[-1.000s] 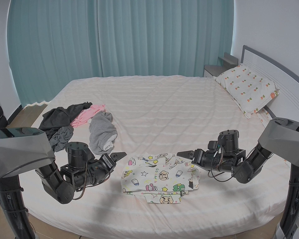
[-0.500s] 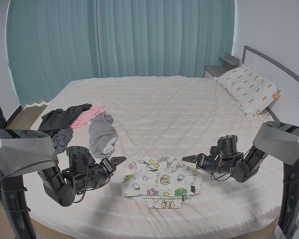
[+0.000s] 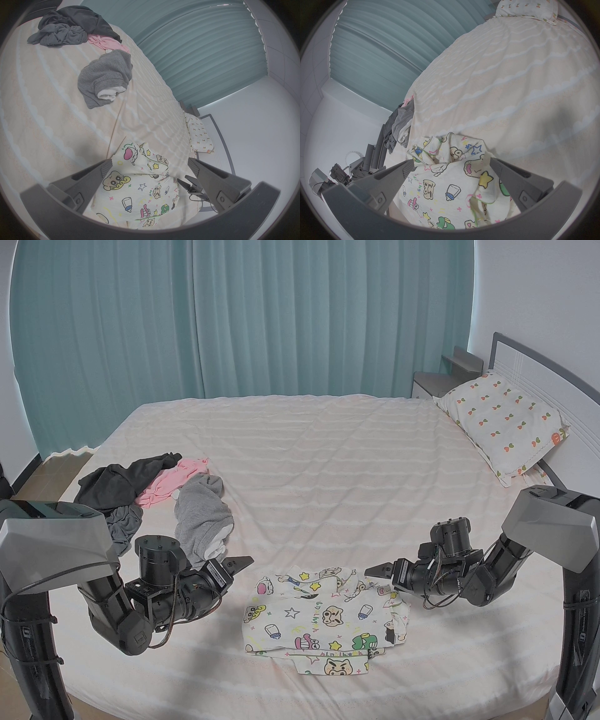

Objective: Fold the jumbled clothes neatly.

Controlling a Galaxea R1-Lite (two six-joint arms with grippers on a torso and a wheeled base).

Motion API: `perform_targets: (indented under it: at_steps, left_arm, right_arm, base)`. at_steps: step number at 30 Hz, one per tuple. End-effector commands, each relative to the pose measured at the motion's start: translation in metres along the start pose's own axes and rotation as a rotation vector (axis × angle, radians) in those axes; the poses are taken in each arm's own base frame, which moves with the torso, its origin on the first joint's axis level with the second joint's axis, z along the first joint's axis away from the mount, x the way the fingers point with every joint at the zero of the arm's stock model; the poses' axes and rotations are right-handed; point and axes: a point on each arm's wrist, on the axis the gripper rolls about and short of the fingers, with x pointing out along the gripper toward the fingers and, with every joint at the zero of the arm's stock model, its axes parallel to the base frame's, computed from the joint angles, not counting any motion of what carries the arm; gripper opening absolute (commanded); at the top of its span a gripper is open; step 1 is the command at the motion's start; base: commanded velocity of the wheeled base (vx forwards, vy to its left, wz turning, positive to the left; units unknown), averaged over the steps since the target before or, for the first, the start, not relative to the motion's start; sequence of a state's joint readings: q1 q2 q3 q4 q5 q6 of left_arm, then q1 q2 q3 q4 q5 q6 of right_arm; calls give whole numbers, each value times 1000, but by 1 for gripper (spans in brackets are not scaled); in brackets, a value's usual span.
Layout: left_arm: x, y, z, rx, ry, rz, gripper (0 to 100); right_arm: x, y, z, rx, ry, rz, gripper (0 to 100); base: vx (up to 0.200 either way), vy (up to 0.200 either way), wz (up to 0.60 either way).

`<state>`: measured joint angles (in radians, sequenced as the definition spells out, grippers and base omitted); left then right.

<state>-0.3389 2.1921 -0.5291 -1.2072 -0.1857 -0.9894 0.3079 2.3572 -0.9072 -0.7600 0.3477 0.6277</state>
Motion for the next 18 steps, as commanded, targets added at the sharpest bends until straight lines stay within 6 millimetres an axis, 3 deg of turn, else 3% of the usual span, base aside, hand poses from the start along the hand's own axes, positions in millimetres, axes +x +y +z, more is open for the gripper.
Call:
perform_targets:
  at_steps: [1,18]
  left_arm:
    - [1,2,-1,-1,3,5,100]
    - [4,4,-2,-2,7,11,100]
  right_arm:
    - [1,1,-3,-2,14,-1,100]
    - [16,-2,-3,-54,114,-16,100]
  base:
    - [0,0,0]
    - [0,0,0]
